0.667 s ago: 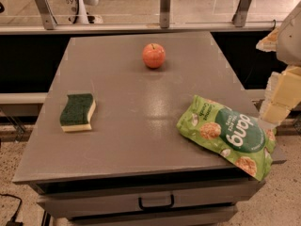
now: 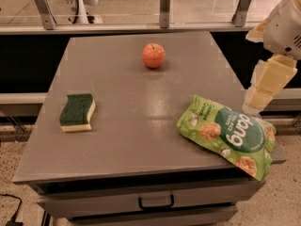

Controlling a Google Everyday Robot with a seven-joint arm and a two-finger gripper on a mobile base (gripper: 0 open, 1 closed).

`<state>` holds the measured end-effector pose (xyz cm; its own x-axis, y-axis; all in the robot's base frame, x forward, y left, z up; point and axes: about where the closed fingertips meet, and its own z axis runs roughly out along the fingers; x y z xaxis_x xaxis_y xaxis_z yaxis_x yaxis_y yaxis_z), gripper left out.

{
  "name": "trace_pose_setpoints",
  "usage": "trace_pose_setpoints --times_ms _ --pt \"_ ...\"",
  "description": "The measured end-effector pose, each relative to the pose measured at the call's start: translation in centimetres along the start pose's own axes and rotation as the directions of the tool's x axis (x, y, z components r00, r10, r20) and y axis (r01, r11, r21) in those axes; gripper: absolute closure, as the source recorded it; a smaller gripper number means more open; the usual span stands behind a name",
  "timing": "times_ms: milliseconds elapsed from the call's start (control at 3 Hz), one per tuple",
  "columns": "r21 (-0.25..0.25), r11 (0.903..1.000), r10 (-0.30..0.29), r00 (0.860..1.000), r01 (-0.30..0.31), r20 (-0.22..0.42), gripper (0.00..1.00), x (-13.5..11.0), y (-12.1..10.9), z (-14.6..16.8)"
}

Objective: Move apple near sponge

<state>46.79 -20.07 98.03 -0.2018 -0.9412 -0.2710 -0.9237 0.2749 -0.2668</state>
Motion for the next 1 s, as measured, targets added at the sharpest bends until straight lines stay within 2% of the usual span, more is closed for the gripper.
trace_pose_setpoints --times_ms 333,667,1000 --pt "0.012 0.9999 -0.006 0.999 0.005 0.044 0.00 -2.9 -3.4 2.1" --pt "-0.001 1.0000 0.005 0.994 -0.005 0.111 0.00 -8.0 -7.6 5.8" --pt "-0.020 0.9993 0.033 0.989 -0.030 0.143 0.00 -11.3 -9.2 8.9"
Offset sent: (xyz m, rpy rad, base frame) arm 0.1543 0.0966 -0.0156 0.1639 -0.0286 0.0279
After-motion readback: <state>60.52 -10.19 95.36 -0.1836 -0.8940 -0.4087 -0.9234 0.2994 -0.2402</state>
